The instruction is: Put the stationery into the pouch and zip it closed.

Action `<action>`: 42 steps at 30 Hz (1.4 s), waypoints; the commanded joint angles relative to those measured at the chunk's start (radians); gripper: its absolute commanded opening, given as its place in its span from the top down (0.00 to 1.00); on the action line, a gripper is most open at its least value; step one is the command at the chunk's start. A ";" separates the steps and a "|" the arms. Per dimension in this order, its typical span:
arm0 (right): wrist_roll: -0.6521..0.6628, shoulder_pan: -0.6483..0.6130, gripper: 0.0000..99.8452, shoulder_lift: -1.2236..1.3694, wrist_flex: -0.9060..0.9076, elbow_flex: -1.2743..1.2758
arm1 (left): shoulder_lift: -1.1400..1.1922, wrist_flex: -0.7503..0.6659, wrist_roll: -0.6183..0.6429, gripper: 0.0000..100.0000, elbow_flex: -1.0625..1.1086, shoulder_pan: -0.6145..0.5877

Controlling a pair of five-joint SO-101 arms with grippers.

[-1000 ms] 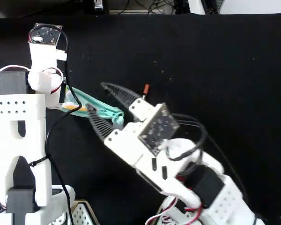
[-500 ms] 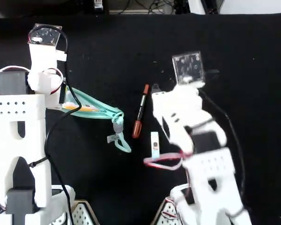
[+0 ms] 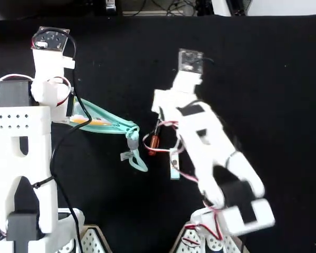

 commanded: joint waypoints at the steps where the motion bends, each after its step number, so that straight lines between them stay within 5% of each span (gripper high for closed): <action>1: -0.014 -0.011 0.83 0.091 -0.020 -0.122 | 0.041 -0.011 0.003 0.97 0.050 0.015; 14: -0.006 -0.006 0.83 0.349 0.023 -0.315 | 0.041 -0.011 0.003 0.97 0.051 0.013; 17: -0.011 0.002 0.84 0.380 0.101 -0.378 | 0.041 -0.011 0.003 0.97 0.051 0.013; 22: -0.006 0.003 0.99 0.483 0.272 -0.547 | 0.041 -0.011 0.005 0.97 0.051 0.010; 33: -0.002 0.109 0.99 0.487 0.767 -0.745 | 0.041 -0.011 0.005 0.97 0.051 0.010; 42: 0.252 0.160 0.97 0.469 0.832 -0.757 | 0.041 -0.011 0.005 0.97 0.051 0.012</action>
